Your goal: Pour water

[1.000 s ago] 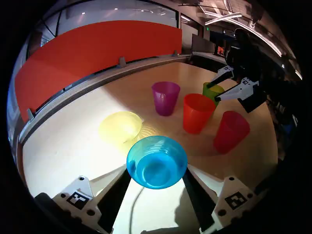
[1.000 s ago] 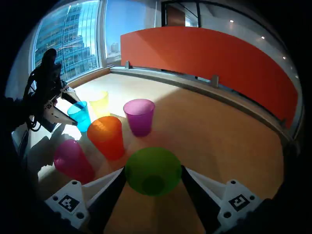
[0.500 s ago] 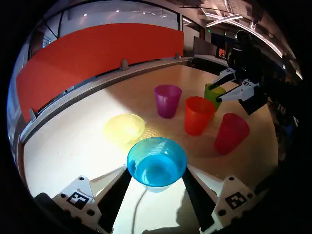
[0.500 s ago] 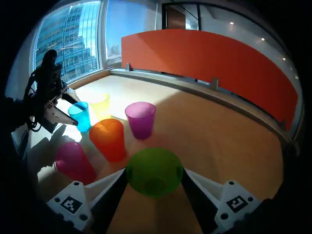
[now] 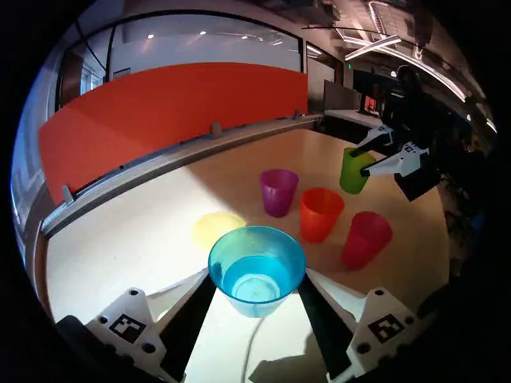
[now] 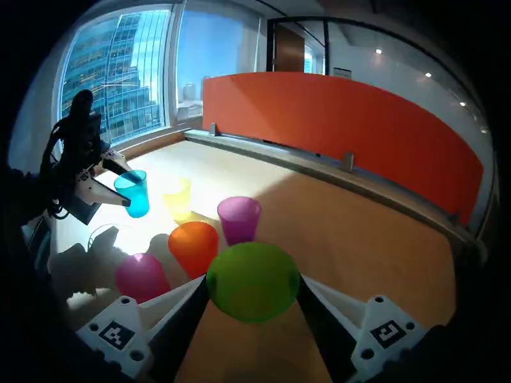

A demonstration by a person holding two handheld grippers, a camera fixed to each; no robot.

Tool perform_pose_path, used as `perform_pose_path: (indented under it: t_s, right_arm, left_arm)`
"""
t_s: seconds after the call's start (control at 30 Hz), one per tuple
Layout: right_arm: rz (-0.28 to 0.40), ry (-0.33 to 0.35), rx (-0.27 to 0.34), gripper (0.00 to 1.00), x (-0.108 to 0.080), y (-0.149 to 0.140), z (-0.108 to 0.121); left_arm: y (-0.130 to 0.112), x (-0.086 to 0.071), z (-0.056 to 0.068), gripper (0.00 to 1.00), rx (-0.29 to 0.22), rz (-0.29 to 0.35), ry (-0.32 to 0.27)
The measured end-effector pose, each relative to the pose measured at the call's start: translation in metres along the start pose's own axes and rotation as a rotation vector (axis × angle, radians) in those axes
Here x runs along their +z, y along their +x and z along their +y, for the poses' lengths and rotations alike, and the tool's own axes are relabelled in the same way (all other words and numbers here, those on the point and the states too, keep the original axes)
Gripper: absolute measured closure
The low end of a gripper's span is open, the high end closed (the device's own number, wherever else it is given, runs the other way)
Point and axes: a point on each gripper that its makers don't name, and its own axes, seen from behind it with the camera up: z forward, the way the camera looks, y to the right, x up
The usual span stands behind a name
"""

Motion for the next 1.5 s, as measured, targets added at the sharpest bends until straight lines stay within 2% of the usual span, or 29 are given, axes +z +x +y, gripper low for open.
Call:
perform_pose_path:
  t_s: [0.43, 0.73, 0.9, 1.17, 1.5]
  right_arm:
    - [0.121, -0.005, -0.044, 0.07, -0.032, 0.047, -0.024]
    - [0.219, -0.007, -0.052, 0.07, -0.050, 0.077, -0.036]
    - [0.274, -0.009, -0.051, 0.07, -0.059, 0.092, -0.041]
    - [0.359, -0.020, -0.050, 0.07, -0.070, 0.115, -0.047]
    - [0.431, -0.036, -0.064, 0.07, -0.076, 0.137, -0.054]
  left_arm:
    - [0.047, -0.047, -0.001, 0.16, 0.016, 0.132, 0.068]
    - [0.072, -0.074, -0.004, 0.16, 0.013, 0.204, 0.108]
    - [0.083, -0.085, -0.004, 0.16, 0.013, 0.237, 0.127]
    - [0.097, -0.101, 0.001, 0.16, 0.011, 0.287, 0.135]
    - [0.111, -0.114, 0.005, 0.16, 0.006, 0.342, 0.143]
